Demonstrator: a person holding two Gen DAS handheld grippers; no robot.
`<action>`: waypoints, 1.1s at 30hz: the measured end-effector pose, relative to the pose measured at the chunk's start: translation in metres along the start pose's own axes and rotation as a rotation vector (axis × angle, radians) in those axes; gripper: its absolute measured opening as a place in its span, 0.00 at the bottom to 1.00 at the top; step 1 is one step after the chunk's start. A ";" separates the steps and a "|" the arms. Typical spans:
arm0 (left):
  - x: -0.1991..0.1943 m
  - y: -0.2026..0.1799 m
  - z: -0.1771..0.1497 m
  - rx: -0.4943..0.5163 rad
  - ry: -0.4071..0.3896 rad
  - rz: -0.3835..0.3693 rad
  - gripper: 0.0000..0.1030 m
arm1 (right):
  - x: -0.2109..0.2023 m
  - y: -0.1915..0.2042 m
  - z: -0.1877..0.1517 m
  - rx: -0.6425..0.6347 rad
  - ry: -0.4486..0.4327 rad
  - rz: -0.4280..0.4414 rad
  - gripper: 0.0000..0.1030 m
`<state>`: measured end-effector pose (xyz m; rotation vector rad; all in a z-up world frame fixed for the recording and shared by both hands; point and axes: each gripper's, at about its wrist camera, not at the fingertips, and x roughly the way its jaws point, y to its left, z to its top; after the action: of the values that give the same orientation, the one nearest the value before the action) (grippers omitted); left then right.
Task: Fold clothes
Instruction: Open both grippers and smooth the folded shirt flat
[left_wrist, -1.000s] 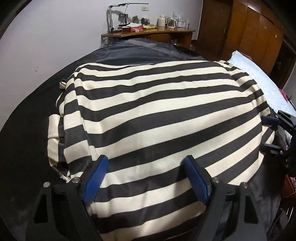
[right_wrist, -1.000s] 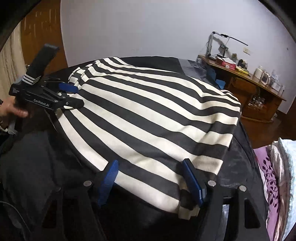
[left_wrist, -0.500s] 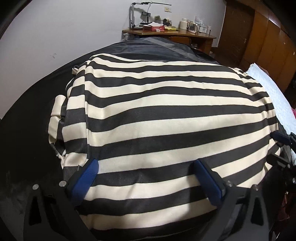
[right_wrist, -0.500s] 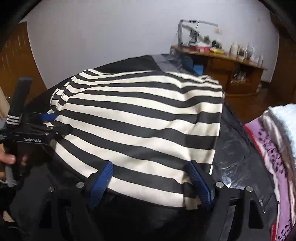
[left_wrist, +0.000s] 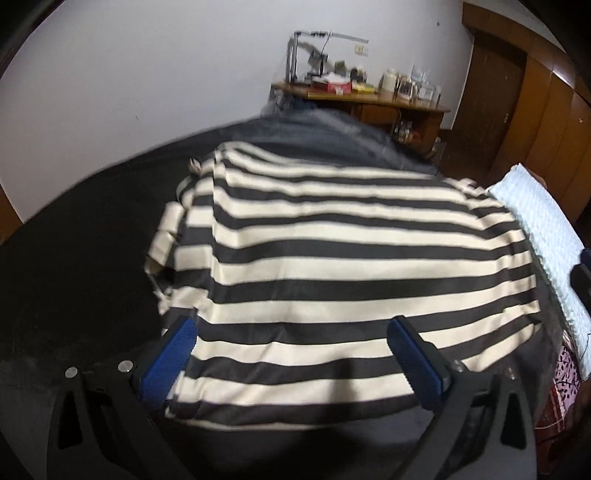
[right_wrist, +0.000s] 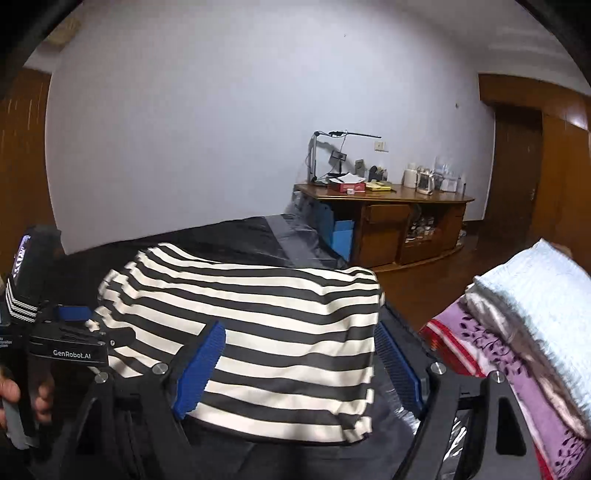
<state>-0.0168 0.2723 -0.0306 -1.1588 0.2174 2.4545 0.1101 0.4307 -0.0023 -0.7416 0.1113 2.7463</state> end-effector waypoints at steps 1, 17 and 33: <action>-0.005 -0.002 0.000 0.004 -0.007 0.005 1.00 | 0.001 0.000 -0.001 0.011 0.011 0.009 0.82; -0.036 -0.026 -0.010 0.086 -0.052 -0.014 1.00 | -0.007 -0.005 -0.016 0.082 0.078 0.011 0.82; -0.038 -0.023 -0.016 0.065 -0.028 -0.047 1.00 | -0.014 0.005 -0.015 0.047 0.073 0.019 0.82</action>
<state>0.0262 0.2770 -0.0111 -1.0901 0.2562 2.4025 0.1276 0.4200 -0.0085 -0.8327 0.1983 2.7246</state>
